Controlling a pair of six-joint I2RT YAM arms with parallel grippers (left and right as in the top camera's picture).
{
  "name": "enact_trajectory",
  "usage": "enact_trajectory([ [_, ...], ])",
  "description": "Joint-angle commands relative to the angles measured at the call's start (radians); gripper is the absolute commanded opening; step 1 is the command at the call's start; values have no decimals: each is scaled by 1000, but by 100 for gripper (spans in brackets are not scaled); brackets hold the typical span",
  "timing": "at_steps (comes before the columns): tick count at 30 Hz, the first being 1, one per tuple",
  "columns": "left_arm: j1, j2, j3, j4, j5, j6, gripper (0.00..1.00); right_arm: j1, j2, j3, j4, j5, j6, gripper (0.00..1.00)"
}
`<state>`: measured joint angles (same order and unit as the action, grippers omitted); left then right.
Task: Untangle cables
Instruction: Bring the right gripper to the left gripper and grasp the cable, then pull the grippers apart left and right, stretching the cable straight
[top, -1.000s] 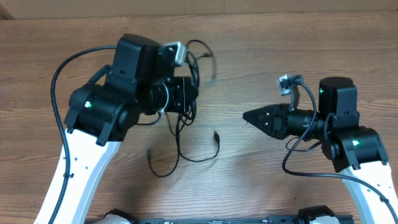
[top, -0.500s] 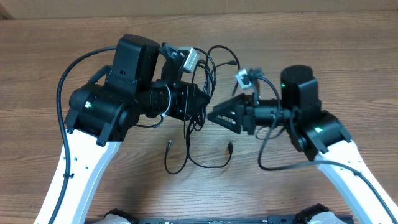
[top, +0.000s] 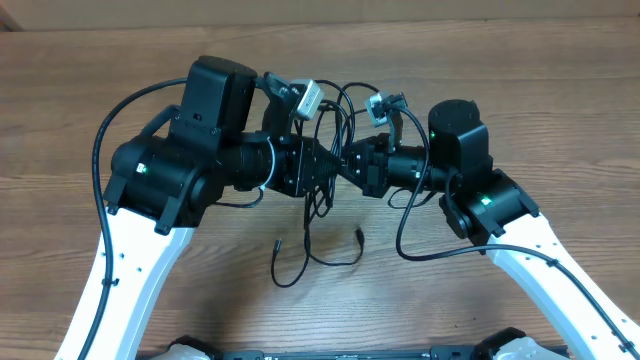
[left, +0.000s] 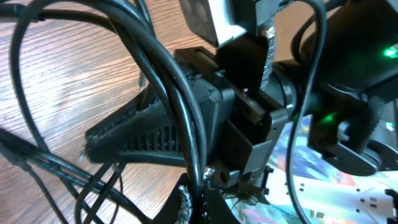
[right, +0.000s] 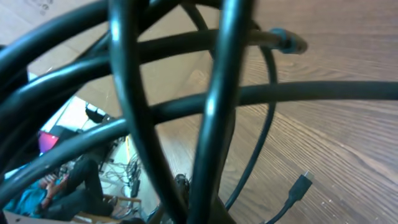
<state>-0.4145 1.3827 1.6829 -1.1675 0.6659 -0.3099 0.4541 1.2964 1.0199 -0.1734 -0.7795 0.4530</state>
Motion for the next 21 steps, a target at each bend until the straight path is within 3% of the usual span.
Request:
enact_trajectory([
  [1,2,-13,14,-35,-148,26,4,-16,-18,2,-17,40,18,4],
  [5,2,-13,14,-153,-418,-22,4,-98,-98,8,-112,167,11,4],
  [10,2,-13,14,-276,-662,-119,4,-238,-262,10,-364,526,8,4],
  [18,2,-13,14,-261,-926,-392,4,-366,-443,10,-660,969,-23,4],
  [21,2,-13,14,-270,-1021,-451,4,-392,-462,10,-689,1017,-23,4],
])
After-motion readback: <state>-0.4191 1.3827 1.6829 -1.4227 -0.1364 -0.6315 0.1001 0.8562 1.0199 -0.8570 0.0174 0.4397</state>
